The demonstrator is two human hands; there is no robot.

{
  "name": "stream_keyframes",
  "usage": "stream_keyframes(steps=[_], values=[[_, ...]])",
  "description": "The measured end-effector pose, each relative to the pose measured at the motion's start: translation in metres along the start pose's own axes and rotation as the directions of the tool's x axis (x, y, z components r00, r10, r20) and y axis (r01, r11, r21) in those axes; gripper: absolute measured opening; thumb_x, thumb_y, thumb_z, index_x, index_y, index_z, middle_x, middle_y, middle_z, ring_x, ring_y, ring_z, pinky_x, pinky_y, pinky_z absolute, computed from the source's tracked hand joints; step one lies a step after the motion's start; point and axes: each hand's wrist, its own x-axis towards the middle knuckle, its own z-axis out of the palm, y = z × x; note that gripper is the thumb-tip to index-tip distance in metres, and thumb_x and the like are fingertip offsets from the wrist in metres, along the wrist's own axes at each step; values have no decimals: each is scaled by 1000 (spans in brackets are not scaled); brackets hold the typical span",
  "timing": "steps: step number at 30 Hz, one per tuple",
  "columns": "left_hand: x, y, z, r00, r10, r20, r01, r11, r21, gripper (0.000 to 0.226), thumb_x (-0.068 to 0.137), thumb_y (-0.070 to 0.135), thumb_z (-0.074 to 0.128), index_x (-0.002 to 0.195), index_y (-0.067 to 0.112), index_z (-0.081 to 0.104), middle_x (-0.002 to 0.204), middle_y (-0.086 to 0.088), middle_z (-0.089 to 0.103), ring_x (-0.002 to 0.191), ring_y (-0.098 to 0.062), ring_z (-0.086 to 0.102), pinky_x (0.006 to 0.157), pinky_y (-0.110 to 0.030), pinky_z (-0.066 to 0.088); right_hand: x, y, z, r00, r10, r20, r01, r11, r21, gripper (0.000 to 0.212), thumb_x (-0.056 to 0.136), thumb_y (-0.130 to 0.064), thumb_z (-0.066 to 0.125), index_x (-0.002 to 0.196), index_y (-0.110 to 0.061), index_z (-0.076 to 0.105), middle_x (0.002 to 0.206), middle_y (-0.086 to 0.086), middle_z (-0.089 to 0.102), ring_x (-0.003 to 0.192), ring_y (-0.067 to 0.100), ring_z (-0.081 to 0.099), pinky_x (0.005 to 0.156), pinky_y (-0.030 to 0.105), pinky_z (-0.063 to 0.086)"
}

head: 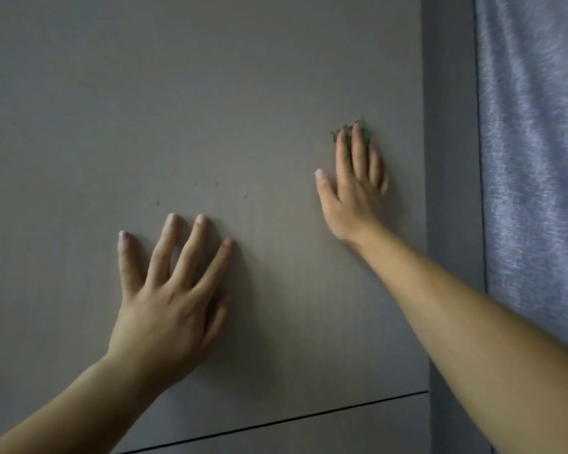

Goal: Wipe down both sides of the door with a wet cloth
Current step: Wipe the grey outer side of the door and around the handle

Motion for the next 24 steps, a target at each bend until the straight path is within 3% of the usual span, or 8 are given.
stream_keyframes(steps=[2,5,7,10,12,15,20,24], values=[[0,-1,1,1000,0,-12,0,1000,5,65,95,45,43,154,16,49,164,-20,35,152,-50,27,114,-81,9,-32,-17,13,982,-191,-9,191,981,-18,75,97,-52,30,162,-18,19,171,6,10,157,33,13,123,52,14],[-1,-2,0,1000,13,-14,-13,1000,28,65,95,45,44,153,16,50,164,-20,36,151,-50,29,115,-80,10,-90,-19,23,779,-619,98,627,775,-79,77,95,-50,40,163,-20,18,171,5,14,157,33,13,125,55,16],[-2,-2,0,1000,21,-6,-20,999,39,65,96,45,44,154,16,49,164,-20,36,152,-49,29,115,-80,10,-75,-6,16,701,-695,158,712,694,-104,76,95,-48,39,162,-21,16,170,3,14,156,32,16,126,52,14],[-2,-2,0,1000,20,4,-20,999,49,65,96,45,45,155,17,48,165,-19,35,152,-49,28,116,-79,10,-9,-1,0,927,-366,84,373,923,-94,73,95,-50,27,162,-21,17,171,5,11,156,32,17,124,52,17],[-3,-2,0,1000,17,14,-18,999,50,65,97,45,45,156,18,46,165,-18,34,153,-48,27,116,-79,10,23,-14,-7,992,-112,51,114,993,-40,76,94,-51,23,163,-23,11,172,3,2,158,29,8,126,48,10],[-4,-4,-3,999,31,33,-32,999,32,65,97,46,44,156,17,46,166,-17,34,154,-46,26,118,-78,11,-6,-43,6,958,-285,37,287,955,-80,76,95,-51,25,163,-18,14,171,7,7,157,33,11,124,53,14],[-16,-17,-12,994,72,80,-70,997,-20,66,97,46,43,153,12,50,167,-16,32,154,-41,28,118,-74,21,-86,-39,18,727,-662,179,684,720,-114,78,94,-47,40,163,-23,14,171,3,14,157,30,12,126,52,12],[-19,-15,-18,993,51,104,-47,998,-43,65,94,44,46,150,11,53,165,-18,36,152,-43,32,116,-75,24,-27,-33,2,947,-310,90,316,946,-70,70,98,-46,31,162,-22,17,171,5,12,157,32,14,124,53,17]])
